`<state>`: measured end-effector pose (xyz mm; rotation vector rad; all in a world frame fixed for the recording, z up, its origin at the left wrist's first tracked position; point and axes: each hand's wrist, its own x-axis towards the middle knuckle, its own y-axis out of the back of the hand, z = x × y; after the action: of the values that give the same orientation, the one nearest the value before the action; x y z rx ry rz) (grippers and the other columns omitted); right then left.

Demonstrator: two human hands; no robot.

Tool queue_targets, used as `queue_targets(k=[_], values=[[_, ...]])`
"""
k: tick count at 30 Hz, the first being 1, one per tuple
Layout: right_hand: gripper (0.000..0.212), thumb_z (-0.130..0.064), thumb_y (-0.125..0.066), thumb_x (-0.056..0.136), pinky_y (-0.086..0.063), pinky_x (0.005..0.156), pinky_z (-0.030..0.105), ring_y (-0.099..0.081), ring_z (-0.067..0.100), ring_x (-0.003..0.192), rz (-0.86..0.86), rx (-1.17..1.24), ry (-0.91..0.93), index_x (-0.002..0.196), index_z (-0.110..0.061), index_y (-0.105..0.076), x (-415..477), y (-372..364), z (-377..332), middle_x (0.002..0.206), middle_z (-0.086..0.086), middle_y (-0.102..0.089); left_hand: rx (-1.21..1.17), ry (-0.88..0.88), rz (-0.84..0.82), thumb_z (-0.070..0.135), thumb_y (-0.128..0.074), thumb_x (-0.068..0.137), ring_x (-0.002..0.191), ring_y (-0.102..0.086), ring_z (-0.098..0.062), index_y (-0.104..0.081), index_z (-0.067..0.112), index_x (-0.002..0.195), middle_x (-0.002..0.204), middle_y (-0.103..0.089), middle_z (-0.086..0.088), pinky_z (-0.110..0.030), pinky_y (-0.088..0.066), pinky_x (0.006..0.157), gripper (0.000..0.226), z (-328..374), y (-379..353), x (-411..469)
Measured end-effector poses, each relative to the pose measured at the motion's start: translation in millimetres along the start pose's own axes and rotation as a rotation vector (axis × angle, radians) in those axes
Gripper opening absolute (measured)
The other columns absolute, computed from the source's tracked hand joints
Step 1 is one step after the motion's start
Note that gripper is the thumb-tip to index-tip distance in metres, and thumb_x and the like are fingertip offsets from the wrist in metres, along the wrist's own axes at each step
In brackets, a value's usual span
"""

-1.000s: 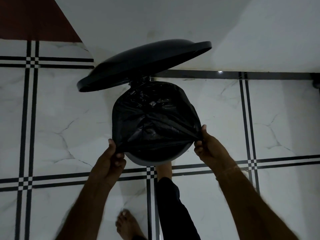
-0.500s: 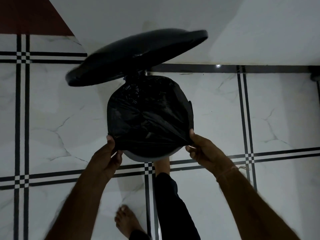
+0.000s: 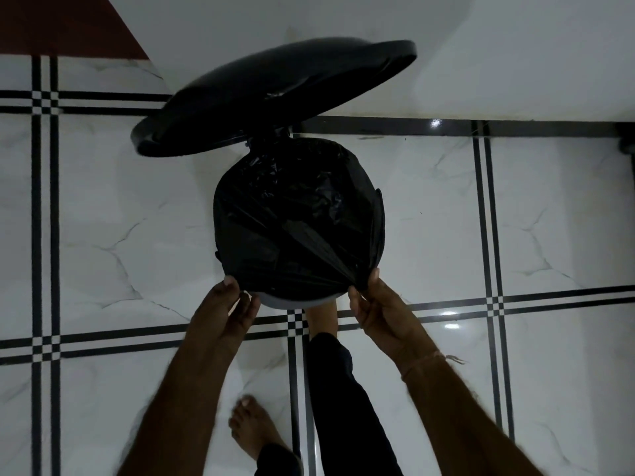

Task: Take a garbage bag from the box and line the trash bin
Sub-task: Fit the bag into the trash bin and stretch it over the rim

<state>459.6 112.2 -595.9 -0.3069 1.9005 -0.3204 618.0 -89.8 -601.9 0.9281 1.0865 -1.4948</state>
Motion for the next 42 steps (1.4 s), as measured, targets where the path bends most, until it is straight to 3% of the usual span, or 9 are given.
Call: queue_targets(k=[3, 7, 12, 20, 24, 29, 36, 39, 42], values=[[0.051, -0.036, -0.062, 0.094, -0.061, 0.071, 0.024, -0.072, 0.015, 0.082, 0.063, -0.04, 0.052, 0.133, -0.003, -0.06, 1.8, -1.2, 8.7, 0.118, 0.01, -0.071, 0.085, -0.064, 0.066, 0.007, -0.059, 0.101, 0.072, -0.056, -0.011, -0.064, 0.013, 0.09, 0.082, -0.062, -0.002, -0.041, -0.064, 0.078, 0.013, -1.3, -4.9, 0.3], [0.034, -0.038, -0.065, 0.093, -0.058, 0.063, 0.026, -0.069, 0.015, 0.075, 0.117, -0.079, 0.1, 0.111, -0.009, -0.065, -3.1, -10.6, 18.3, 0.101, 0.006, -0.075, -0.069, -0.045, 0.05, 0.012, -0.058, 0.101, 0.09, -0.067, -0.017, -0.065, 0.01, 0.101, 0.1, -0.069, -0.007, -0.028, -0.065, 0.062, 0.007, -5.6, -0.8, -9.6], [0.021, -0.032, -0.071, 0.084, -0.053, 0.073, 0.031, -0.072, 0.014, 0.077, 0.131, -0.124, 0.13, 0.095, -0.016, -0.063, -8.8, -8.7, 20.0, 0.093, 0.002, -0.075, -0.172, -0.031, -0.092, 0.01, -0.061, 0.093, 0.062, -0.07, -0.004, -0.065, 0.013, 0.097, 0.088, -0.074, 0.001, -0.017, -0.057, 0.058, 0.007, -8.4, 8.3, -10.4], [0.028, -0.023, -0.063, 0.095, -0.062, 0.08, 0.029, -0.076, 0.017, 0.094, 0.086, -0.086, 0.172, 0.114, -0.002, -0.065, -7.5, -3.7, 24.6, 0.11, 0.012, -0.074, -0.062, -0.008, -0.23, 0.029, -0.099, 0.053, 0.079, -0.071, -0.012, -0.068, 0.013, 0.1, 0.09, -0.075, -0.002, -0.033, -0.063, 0.071, 0.059, -20.2, 27.8, -6.4], [0.035, -0.025, -0.054, 0.102, -0.057, 0.1, 0.036, -0.069, 0.021, 0.115, 0.057, -0.072, 0.171, 0.125, 0.0, -0.065, -1.0, -9.3, 22.7, 0.129, 0.017, -0.068, -0.057, 0.017, -0.127, 0.029, -0.064, 0.095, 0.087, -0.064, -0.016, -0.067, 0.015, 0.101, 0.093, -0.071, 0.0, -0.029, -0.062, 0.059, 0.015, -22.0, 15.0, -13.1], [0.039, -0.026, -0.049, 0.106, -0.055, 0.102, 0.04, -0.059, 0.031, 0.131, 0.059, -0.056, 0.16, 0.131, -0.001, -0.063, 0.8, -5.5, 26.2, 0.136, 0.021, -0.063, -0.253, 0.101, -0.227, 0.034, -0.056, 0.101, 0.095, -0.069, -0.024, -0.081, 0.009, 0.091, 0.102, -0.072, -0.009, -0.04, -0.065, 0.075, 0.037, -32.1, 14.8, -18.3], [0.03, -0.019, -0.046, 0.106, -0.06, 0.094, 0.039, -0.068, 0.025, 0.115, 0.027, 0.036, 0.168, 0.125, -0.006, -0.066, 2.1, -1.2, 25.2, 0.125, 0.013, -0.069, -0.353, 0.082, -0.226, 0.031, -0.056, 0.103, 0.082, -0.059, -0.014, -0.083, 0.014, 0.081, 0.095, -0.068, -0.002, -0.043, -0.064, 0.075, 0.039, -38.8, 11.5, -8.5], [0.03, -0.018, -0.042, 0.108, -0.055, 0.102, 0.044, -0.067, 0.026, 0.116, 0.002, 0.031, 0.163, 0.125, -0.007, -0.064, -1.7, 4.5, 27.4, 0.123, 0.012, -0.07, -0.252, 0.029, -0.245, 0.042, -0.069, 0.091, 0.083, -0.061, -0.014, -0.08, 0.014, 0.094, 0.092, -0.068, 0.0, -0.043, -0.064, 0.082, 0.03, -41.7, 14.1, -11.2], [0.025, -0.025, -0.054, 0.102, -0.04, 0.116, 0.053, -0.066, 0.026, 0.11, 0.051, 0.026, 0.135, 0.118, -0.011, -0.066, -0.7, 5.2, 36.7, 0.117, 0.011, -0.069, -0.245, 0.037, -0.272, 0.038, -0.097, 0.059, 0.083, -0.067, -0.014, -0.067, 0.009, 0.118, 0.098, -0.07, -0.001, -0.046, -0.062, 0.088, 0.072, -47.4, 21.7, -11.8]])
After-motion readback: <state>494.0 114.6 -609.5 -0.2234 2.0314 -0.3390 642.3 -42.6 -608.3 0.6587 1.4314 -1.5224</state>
